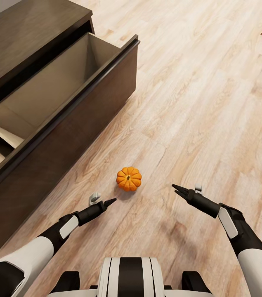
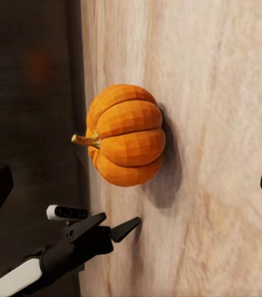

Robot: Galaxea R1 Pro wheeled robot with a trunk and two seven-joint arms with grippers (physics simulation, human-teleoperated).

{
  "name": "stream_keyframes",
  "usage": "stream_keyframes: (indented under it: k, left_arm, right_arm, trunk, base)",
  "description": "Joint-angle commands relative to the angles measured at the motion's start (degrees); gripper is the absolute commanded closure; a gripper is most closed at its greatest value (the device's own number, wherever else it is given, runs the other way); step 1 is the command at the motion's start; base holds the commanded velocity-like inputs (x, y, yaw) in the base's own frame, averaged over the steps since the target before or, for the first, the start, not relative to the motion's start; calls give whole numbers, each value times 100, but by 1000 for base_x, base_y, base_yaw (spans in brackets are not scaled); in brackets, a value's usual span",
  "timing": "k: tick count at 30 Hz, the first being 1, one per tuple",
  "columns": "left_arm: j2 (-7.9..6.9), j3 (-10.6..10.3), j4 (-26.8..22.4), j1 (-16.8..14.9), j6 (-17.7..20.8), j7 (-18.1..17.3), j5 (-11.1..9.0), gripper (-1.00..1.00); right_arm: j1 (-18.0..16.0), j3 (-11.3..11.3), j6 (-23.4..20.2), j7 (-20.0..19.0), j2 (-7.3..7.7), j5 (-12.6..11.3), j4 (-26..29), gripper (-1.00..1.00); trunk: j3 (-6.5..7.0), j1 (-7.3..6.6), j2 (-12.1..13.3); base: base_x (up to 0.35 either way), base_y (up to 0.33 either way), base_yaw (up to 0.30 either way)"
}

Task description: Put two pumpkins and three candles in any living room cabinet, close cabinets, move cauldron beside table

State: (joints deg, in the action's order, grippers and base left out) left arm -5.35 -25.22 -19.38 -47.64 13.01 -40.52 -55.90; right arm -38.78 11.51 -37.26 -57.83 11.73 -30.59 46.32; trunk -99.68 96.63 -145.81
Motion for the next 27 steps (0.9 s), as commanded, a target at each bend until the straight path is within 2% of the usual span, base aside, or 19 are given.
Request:
stream_keyframes:
  k: [1,7,23,27]
  left_arm:
    - [-4,0,-5,0,0,-4,0,-100]
    - [-23,2,-11,1,12,-26,-2,-100]
    - [-50,8,-93,1,66,-44,-9,-100]
    - [-99,8,-66,2,106,-37,-6,-100]
  right_arm:
    - [1,0,1,0,-2,-2,0,-100]
    - [2,0,1,0,-4,-8,-7,-100]
    - [6,0,0,0,-4,-17,-25,-100]
    - [10,0,6,0,-4,-17,-26,-100]
  trunk:
    - [0,0,0]
    - [0,0,0]
    - [354,-41,21]
    - [354,-41,21]
  base:
    - [0,0,0]
    - [0,0,0]
    - [0,0,0]
    - [0,0,0]
